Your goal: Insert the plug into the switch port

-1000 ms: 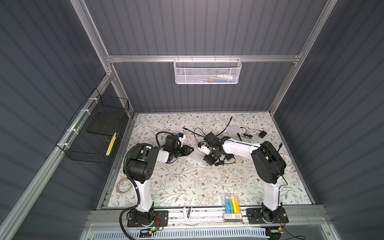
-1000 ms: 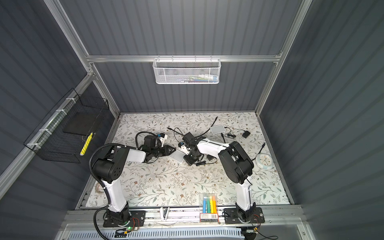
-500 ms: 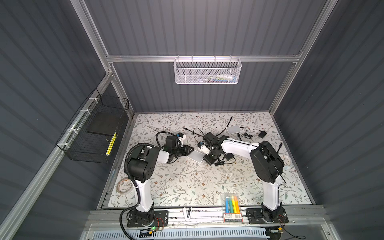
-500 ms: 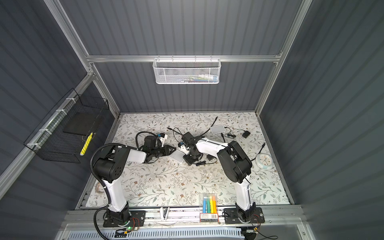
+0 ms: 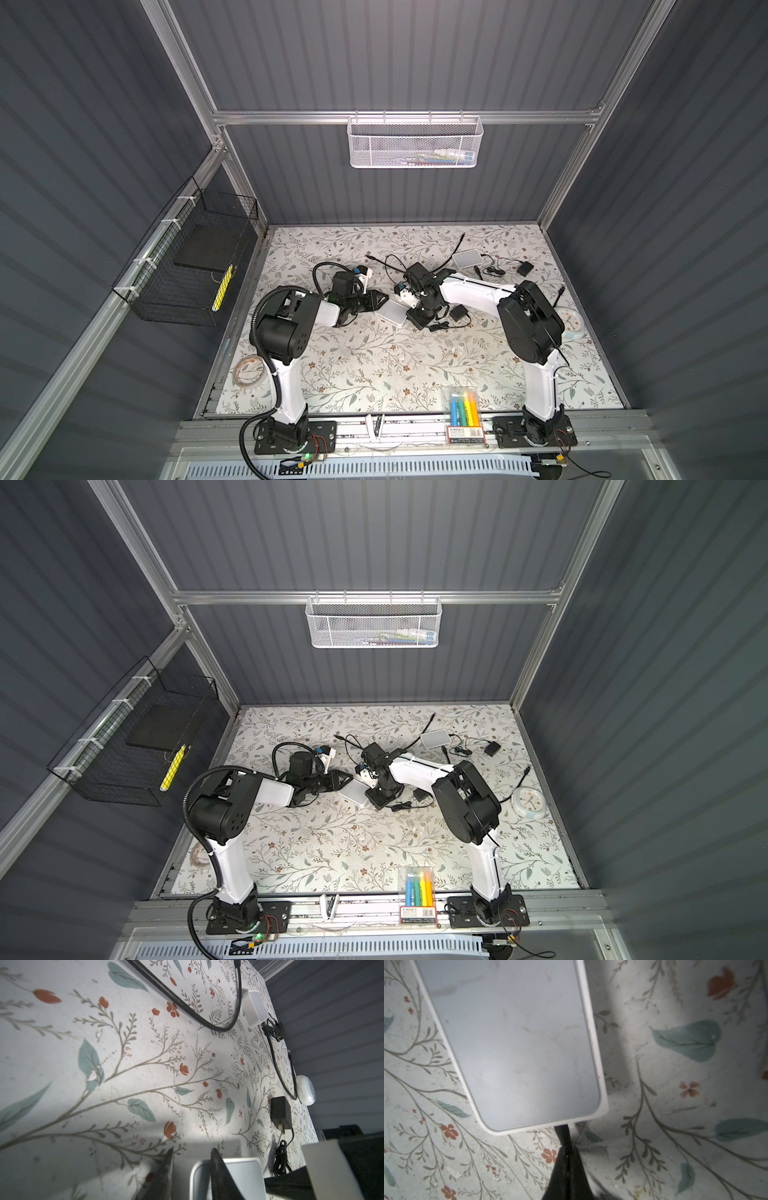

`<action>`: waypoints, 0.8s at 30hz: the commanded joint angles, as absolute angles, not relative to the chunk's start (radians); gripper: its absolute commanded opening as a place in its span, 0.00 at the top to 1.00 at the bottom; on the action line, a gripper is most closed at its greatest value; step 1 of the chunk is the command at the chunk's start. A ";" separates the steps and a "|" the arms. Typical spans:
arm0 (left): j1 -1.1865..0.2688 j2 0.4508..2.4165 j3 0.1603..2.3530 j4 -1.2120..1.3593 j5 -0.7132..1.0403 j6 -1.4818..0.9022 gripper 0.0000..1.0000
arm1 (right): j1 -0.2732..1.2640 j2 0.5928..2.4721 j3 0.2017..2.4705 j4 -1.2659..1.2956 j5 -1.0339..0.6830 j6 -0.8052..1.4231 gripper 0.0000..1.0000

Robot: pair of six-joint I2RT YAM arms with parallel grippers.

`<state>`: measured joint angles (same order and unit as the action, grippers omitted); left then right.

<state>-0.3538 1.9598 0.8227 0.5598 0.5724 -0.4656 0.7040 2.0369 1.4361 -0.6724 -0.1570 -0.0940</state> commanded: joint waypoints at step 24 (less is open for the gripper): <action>-0.350 1.944 0.787 0.103 0.503 -0.373 0.71 | 0.724 1.965 1.376 -0.318 -0.123 -0.120 1.00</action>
<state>-0.3260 1.8996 0.8352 0.4225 0.4931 -0.4213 0.7097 2.0277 1.3968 -0.5404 -0.1207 -0.1089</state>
